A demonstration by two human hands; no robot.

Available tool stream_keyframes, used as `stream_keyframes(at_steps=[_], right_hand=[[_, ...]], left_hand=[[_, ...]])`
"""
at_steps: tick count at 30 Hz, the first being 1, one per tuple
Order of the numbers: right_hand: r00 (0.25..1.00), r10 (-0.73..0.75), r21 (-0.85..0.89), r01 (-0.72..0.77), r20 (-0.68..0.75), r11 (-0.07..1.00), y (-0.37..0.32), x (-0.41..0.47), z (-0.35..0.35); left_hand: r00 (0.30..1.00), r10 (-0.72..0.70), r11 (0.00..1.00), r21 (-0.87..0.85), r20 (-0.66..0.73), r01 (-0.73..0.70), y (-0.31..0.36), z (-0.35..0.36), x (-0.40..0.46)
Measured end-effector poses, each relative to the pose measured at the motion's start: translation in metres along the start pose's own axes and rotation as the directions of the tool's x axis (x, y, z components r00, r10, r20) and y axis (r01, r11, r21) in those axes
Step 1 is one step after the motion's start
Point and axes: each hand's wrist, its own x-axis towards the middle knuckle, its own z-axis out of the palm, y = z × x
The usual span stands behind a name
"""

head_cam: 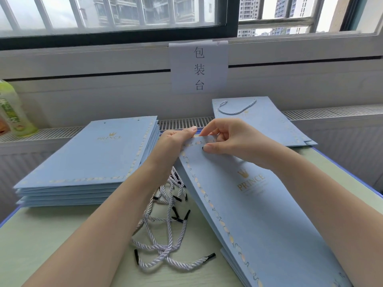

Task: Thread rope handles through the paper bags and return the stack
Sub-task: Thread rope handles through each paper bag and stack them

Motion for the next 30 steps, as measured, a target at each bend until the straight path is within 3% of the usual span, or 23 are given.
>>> stream_keyframes(at_steps=[5,10,13,18,24,27,30], right_hand=[[0.996,-0.082,-0.061,0.08,-0.027,0.995,-0.001,0.0,0.002],[0.998,-0.012,-0.06,0.009,-0.056,0.998,-0.001,-0.001,-0.008],[0.997,0.037,-0.179,-0.048,-0.061,0.983,0.003,-0.001,-0.013],[0.983,0.174,-0.295,-0.147,0.066,0.944,0.008,-0.005,-0.016],[0.934,0.302,-0.45,-0.19,0.192,0.873,0.01,-0.009,-0.022],[0.955,0.269,-0.468,-0.185,0.12,0.864,0.015,-0.006,-0.025],[0.993,0.075,-0.41,-0.105,-0.088,0.906,0.018,0.001,-0.025]], left_hand=[[1.0,0.0,1.0,-0.024,0.009,0.0,0.002,0.0,0.0],[0.998,0.026,1.0,0.018,-0.061,-0.025,0.001,0.004,0.0],[0.993,0.085,0.996,0.042,-0.078,-0.082,0.0,0.006,-0.001],[0.966,0.218,0.966,0.175,-0.139,-0.193,0.003,0.003,-0.002],[0.95,0.251,0.933,0.308,-0.186,-0.186,0.001,0.0,-0.001],[0.929,0.277,0.883,0.447,-0.246,-0.144,0.0,-0.003,0.001],[0.931,0.266,0.724,0.69,-0.252,-0.02,-0.002,-0.006,0.0]])
